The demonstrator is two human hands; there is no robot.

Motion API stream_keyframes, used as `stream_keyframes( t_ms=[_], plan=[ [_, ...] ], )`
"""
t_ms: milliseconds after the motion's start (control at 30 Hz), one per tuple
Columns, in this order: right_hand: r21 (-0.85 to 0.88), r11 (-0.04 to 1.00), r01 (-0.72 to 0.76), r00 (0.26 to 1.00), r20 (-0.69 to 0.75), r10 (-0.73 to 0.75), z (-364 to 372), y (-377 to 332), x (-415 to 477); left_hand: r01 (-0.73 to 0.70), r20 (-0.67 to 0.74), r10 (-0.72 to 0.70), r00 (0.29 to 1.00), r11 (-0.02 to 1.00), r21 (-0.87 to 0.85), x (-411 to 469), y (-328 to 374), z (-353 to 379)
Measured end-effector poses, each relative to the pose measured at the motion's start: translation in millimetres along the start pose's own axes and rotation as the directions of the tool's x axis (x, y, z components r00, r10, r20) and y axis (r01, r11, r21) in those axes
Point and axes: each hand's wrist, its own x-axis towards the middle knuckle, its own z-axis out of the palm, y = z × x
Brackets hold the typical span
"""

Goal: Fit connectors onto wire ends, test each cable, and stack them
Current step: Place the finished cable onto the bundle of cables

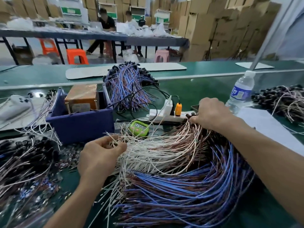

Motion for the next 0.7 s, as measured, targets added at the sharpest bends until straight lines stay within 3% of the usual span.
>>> stream_keyframes(
  t_ms=[67,200,267,400,500,700],
  plan=[
    [-0.092,0.995,0.023,1.000,0.005,-0.023,4,-3,-3,-0.066,-0.044,0.066,0.997,0.998,0.017,1,-2,0],
    [-0.267,0.958,0.100,0.947,-0.271,-0.174,12,-21,-22,-0.178,-0.142,0.178,0.974,0.984,0.011,8,-2,-7],
    [-0.187,0.961,0.202,0.913,-0.319,-0.254,20,-42,-38,-0.201,-0.150,0.202,0.968,0.979,0.018,6,-2,-8],
    [0.028,0.937,0.348,0.913,-0.239,-0.332,37,-102,-73,-0.210,-0.144,0.210,0.967,0.978,0.016,5,-2,-10],
    [0.209,0.892,0.401,0.913,-0.171,-0.370,53,-147,-95,-0.240,-0.151,0.248,0.957,0.968,0.070,10,-1,-17],
    [0.358,0.829,0.431,0.902,-0.153,-0.403,67,-204,-118,-0.314,-0.030,0.331,0.943,0.917,0.244,21,-8,-40]
  ],
)
